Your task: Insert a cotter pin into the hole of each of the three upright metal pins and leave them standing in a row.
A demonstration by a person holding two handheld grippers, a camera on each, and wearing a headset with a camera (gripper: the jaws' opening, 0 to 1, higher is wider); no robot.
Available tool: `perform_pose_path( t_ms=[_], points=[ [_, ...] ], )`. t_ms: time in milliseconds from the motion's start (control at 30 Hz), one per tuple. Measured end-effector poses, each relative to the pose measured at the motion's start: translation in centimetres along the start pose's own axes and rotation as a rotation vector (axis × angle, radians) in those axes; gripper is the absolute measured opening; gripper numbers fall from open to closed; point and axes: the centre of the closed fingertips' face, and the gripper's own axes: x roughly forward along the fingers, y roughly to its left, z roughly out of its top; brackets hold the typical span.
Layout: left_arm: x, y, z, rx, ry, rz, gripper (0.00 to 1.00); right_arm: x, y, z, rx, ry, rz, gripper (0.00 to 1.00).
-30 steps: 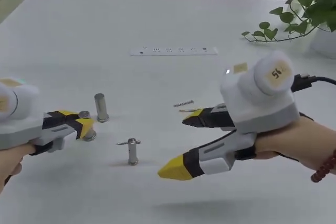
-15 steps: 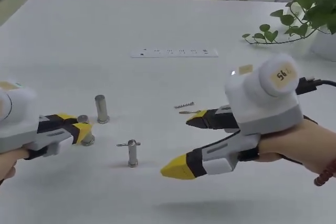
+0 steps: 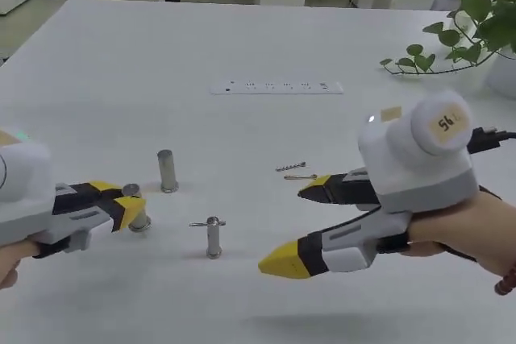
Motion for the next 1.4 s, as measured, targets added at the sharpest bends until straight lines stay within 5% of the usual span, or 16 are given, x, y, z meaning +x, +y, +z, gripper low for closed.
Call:
perform_pose_path(
  t_ms=[267, 600, 967, 1400],
  points=[
    [-1.8, -2.1, 0.1, 0.025, 0.002, -0.030, 0.10, -0.4, 0.3, -0.2, 0.004, -0.005, 0.000, 0.75],
    [-2.8, -6.1, 0.3, 0.050, 0.008, -0.106, 0.10, -0.8, 0.4, -0.4, 0.005, -0.010, -0.007, 0.75],
    [-2.1, -9.7, 1.2, 0.058, -0.005, -0.177, 0.10, -1.6, 0.0, -1.0, 0.021, -0.019, -0.021, 0.75],
    [0.4, -12.6, 1.9, 0.053, -0.017, -0.215, 0.11, -2.7, -1.3, -1.8, 0.056, -0.035, -0.051, 0.72]
  ],
)
